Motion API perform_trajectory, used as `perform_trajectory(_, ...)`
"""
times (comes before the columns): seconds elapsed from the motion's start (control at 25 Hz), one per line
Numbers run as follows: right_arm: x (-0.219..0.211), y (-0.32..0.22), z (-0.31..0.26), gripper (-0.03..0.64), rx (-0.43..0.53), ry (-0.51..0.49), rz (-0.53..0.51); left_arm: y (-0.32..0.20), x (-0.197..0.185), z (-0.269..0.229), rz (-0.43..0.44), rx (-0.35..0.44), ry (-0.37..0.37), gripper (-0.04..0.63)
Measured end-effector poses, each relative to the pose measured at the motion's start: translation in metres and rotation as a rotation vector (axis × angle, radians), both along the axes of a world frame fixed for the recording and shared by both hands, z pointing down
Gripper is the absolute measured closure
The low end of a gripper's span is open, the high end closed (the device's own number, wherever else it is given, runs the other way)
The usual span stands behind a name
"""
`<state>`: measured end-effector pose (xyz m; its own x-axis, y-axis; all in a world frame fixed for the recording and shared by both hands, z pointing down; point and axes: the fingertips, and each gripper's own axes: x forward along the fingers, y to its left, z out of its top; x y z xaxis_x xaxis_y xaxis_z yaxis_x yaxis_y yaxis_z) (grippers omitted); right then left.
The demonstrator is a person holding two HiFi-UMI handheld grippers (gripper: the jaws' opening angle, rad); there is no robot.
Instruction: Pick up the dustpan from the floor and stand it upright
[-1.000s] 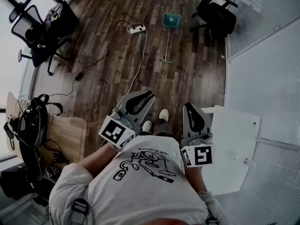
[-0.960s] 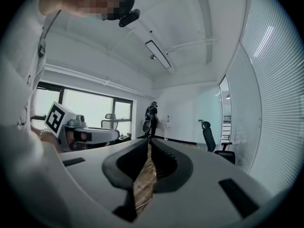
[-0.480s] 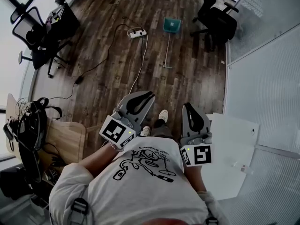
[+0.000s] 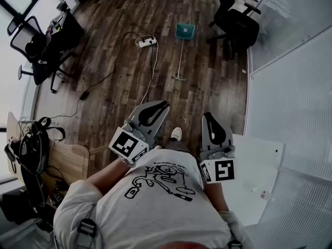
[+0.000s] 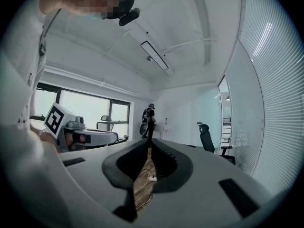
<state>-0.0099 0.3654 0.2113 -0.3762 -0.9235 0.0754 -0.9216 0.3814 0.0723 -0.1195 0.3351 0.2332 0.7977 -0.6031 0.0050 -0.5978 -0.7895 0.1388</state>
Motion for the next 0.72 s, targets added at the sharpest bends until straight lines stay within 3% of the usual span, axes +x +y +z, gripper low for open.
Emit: perform_trajectory(0.72, 0.136, -0.08, 0.006, 0.597, -0.015, -0.03, 0.031, -0.081, 0.133, 0.003, 0.011, -0.014, -0.014, 0.568)
